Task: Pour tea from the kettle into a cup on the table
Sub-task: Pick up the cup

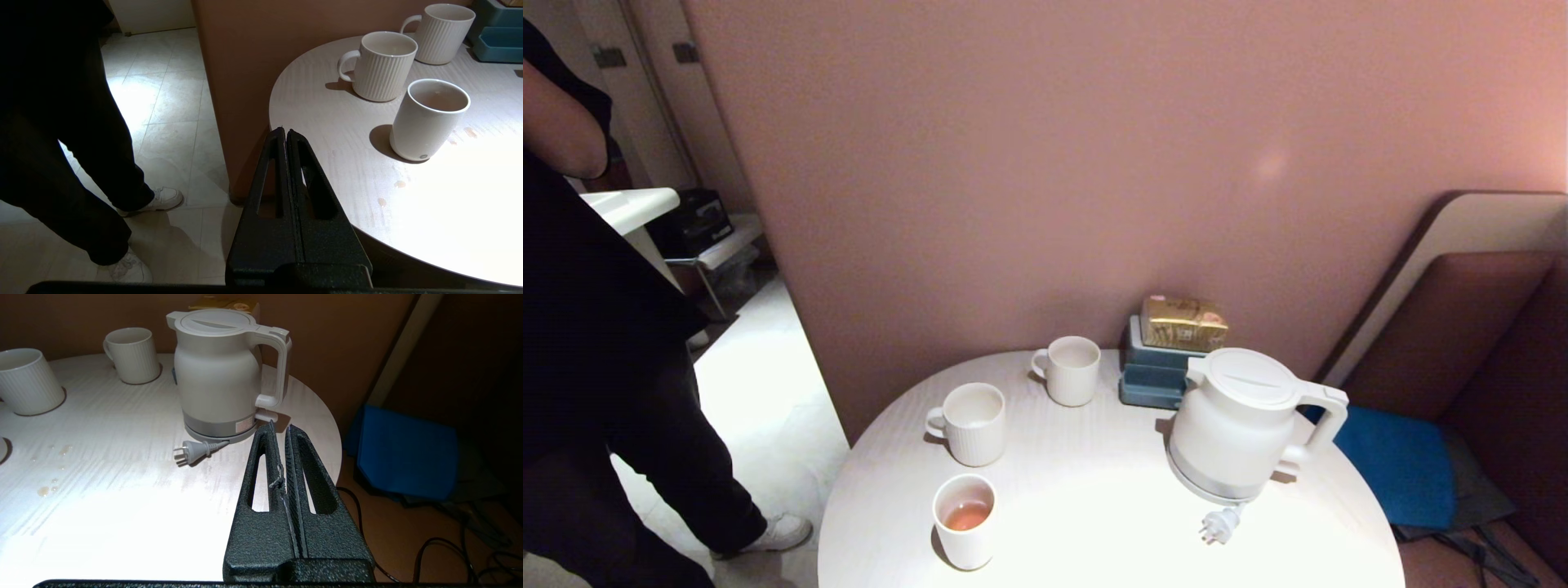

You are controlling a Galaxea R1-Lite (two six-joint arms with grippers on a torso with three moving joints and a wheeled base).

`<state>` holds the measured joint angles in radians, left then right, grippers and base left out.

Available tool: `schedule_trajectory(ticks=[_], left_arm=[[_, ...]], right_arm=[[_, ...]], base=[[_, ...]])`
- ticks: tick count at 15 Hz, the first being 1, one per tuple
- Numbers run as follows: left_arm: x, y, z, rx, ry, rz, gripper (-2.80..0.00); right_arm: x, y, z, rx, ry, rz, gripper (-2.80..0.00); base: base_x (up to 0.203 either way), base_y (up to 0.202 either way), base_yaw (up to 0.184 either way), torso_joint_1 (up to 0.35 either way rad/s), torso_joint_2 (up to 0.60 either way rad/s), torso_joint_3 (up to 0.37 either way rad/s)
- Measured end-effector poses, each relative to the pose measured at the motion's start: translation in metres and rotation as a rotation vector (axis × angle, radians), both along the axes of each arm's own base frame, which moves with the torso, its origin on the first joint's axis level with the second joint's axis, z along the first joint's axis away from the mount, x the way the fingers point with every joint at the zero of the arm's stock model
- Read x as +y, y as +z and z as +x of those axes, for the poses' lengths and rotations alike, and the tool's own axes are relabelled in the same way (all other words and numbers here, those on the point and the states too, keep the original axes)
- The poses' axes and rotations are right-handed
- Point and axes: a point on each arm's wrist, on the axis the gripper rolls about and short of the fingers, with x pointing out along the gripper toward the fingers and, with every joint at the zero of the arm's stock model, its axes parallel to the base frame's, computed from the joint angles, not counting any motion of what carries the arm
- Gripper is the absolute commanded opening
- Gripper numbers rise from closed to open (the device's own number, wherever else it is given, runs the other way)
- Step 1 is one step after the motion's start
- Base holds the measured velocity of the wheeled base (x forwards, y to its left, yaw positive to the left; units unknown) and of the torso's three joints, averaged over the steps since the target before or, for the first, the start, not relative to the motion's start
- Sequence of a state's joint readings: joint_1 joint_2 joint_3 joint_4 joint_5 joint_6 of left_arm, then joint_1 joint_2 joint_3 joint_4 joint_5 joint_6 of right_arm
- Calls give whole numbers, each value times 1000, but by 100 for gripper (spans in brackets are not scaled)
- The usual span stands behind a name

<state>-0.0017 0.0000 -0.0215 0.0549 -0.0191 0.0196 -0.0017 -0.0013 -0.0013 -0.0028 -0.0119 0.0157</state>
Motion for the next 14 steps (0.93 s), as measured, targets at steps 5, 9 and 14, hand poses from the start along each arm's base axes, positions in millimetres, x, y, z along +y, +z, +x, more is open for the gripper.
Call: schedule_trajectory(ticks=[5, 9, 14], left_arm=[[0, 0, 0, 0, -1, 0, -280], [0, 0, 0, 0, 0, 0, -280], [0, 0, 0, -1, 20, -15, -280]], right_arm=[[0, 0, 0, 0, 0, 1, -280], [0, 0, 0, 1, 0, 1, -280], [0, 0, 0, 0, 0, 1, -280]], base=[[0, 0, 0, 0, 0, 0], [0, 0, 0, 0, 0, 0], [0, 0, 0, 0, 0, 0]])
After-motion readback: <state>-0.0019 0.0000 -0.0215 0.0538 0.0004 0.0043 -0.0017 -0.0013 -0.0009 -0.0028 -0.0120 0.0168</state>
